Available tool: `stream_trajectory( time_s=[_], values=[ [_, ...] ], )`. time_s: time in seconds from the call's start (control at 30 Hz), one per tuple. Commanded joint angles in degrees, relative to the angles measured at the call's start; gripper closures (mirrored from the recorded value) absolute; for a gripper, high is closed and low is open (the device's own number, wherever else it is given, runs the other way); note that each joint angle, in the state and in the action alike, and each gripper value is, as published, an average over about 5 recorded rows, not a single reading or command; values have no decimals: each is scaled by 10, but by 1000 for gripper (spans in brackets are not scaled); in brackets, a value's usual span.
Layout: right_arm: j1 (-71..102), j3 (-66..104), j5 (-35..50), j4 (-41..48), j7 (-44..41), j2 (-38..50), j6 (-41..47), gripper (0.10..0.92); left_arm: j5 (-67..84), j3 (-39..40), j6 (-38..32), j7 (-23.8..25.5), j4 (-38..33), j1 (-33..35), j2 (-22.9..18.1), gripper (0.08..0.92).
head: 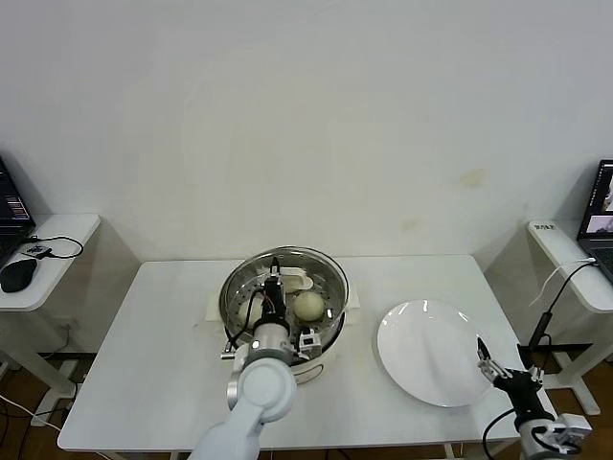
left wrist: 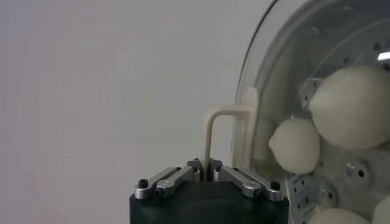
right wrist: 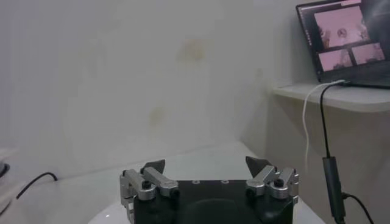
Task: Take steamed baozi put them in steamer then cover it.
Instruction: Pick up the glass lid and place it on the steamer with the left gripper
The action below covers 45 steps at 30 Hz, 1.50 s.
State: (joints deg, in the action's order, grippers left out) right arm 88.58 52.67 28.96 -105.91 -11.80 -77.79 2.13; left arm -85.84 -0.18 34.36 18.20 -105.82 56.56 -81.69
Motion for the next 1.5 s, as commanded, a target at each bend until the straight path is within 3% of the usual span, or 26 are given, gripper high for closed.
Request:
stream_trajectory(
  time_s=[0.03, 1.17, 1.27, 1.5],
  values=[
    [1, 2, 1, -2, 0, 1, 0, 203, -17, 1, 1, -1, 7, 0, -2, 853],
    [5, 6, -1, 1, -2, -2, -5, 203, 8, -19, -11, -21, 14, 16, -13, 850],
    [4, 6, -2, 2, -2, -3, -4, 203, 16, -19, -12, -24, 9, 18, -12, 808],
    [3, 6, -2, 4, -2, -4, -5, 203, 21, -22, -12, -23, -18, 28, -3, 606]
  ],
)
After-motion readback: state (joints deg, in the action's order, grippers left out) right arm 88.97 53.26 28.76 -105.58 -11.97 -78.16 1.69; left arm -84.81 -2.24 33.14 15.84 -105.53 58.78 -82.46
